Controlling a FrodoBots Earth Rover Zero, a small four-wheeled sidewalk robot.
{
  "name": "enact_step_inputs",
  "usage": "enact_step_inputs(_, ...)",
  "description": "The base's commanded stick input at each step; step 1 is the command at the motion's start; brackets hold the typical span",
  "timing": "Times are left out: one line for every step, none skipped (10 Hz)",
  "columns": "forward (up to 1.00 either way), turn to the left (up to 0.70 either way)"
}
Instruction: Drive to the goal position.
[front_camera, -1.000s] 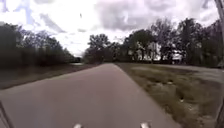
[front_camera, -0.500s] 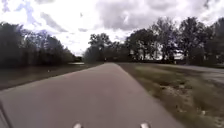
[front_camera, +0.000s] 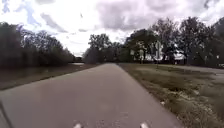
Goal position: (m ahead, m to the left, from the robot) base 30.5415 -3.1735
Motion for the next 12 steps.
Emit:
enact_step_inputs(1.0, 0.0)
enact_step_inputs(1.0, 0.0)
enact_step_inputs(1.0, 0.0)
enact_step_inputs(1.0, 0.0)
enact_step_inputs(1.0, 0.0)
enact_step_inputs(1.0, 0.0)
enact_step_inputs(1.0, 0.0)
enact_step_inputs(1.0, 0.0)
enact_step_inputs(1.0, 0.0)
enact_step_inputs(1.0, 0.0)
enact_step_inputs(1.0, 0.0)
enact_step_inputs(1.0, 0.0)
